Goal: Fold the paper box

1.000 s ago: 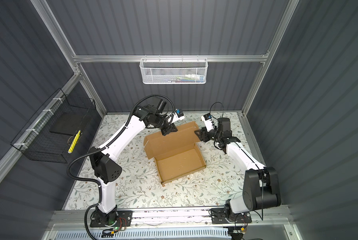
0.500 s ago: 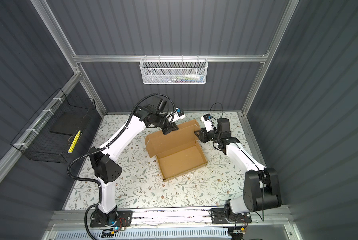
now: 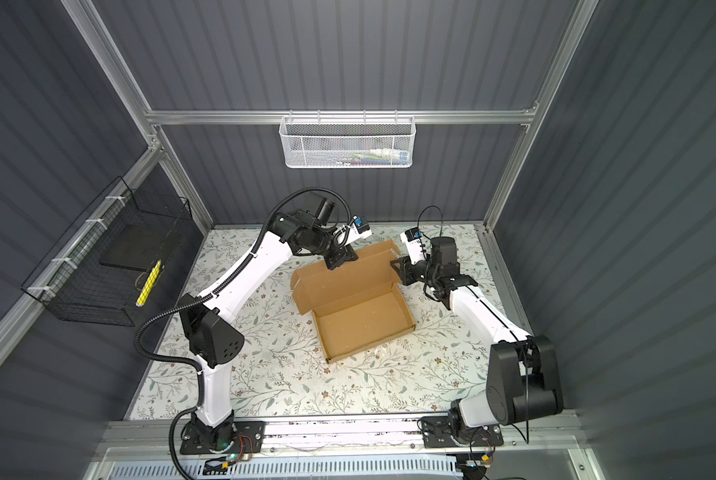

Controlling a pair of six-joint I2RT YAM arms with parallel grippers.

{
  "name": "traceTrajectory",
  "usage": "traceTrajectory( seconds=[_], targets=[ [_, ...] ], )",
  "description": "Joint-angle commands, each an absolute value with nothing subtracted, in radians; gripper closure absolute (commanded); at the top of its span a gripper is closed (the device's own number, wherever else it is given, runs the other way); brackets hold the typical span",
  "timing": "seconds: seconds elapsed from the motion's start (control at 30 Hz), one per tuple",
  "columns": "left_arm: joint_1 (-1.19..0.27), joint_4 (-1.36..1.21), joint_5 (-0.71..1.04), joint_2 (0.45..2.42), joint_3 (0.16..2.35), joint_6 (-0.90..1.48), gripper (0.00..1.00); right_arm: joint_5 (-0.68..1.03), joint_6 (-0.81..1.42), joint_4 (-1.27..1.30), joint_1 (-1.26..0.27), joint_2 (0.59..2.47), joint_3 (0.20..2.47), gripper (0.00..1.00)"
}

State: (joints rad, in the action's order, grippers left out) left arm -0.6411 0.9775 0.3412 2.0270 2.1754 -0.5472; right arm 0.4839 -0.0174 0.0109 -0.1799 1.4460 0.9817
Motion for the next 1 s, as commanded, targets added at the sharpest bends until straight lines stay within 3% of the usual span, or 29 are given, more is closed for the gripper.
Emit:
traceTrajectory(
  seconds=[0.0,0.17,0.67,0.97],
  targets=[
    [-0.646,0.959,0.336,2.023,2.169,-0.535,0.98,0.440,-0.010,0.035,-0.190,1.422,0.960,0.77],
    [-0.646,0.959,0.336,2.021,2.166,-0.527,0.92,0.421,-0.003,0.062,-0.193,1.413,0.939,0.81],
    [-0.644,0.893,0.195,1.988,2.147,-0.452,0.61,0.377,0.000,0.089,-0.211,1.388,0.899,0.88],
    [-0.546,0.670,0.059,1.799,1.944,-0.178,0.57,0.346,0.000,0.094,-0.228,1.373,0.884,0.89]
  ],
)
